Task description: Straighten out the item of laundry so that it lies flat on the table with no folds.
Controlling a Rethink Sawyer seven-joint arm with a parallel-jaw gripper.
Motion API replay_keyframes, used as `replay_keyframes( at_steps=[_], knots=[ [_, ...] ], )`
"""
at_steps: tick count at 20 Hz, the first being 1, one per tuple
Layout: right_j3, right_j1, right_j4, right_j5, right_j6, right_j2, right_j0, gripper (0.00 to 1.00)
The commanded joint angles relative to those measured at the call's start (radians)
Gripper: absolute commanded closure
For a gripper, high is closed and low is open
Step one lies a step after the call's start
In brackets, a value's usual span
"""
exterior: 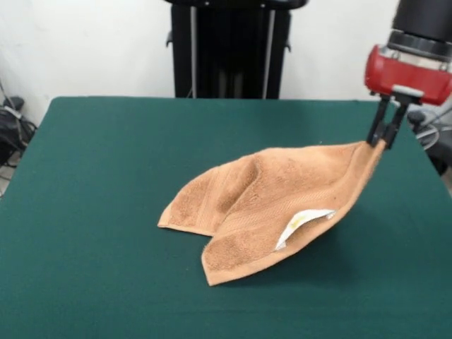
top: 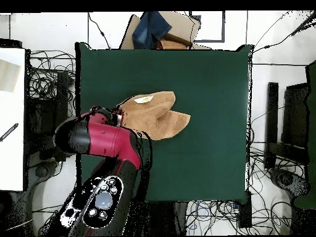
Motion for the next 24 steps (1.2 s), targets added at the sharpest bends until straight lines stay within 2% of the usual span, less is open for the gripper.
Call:
replay_keyframes(
  at_steps=[1,6,10,14,18,24],
  knots=[
    [0.155,-0.093,-0.122,-0.015,-0.034,0.197,-0.143,1.0],
    [0.185,-0.185,-0.186,0.061,-0.144,0.308,-0.342,1.0],
    [0.155,-0.231,-0.236,0.159,-0.19,0.367,-0.455,1.0],
    [0.132,-0.252,-0.286,0.213,-0.178,0.392,-0.51,1.0],
    [0.139,-0.248,-0.334,0.19,-0.162,0.43,-0.556,1.0],
    [0.151,-0.249,-0.398,0.17,-0.12,0.456,-0.568,1.0]
  ],
)
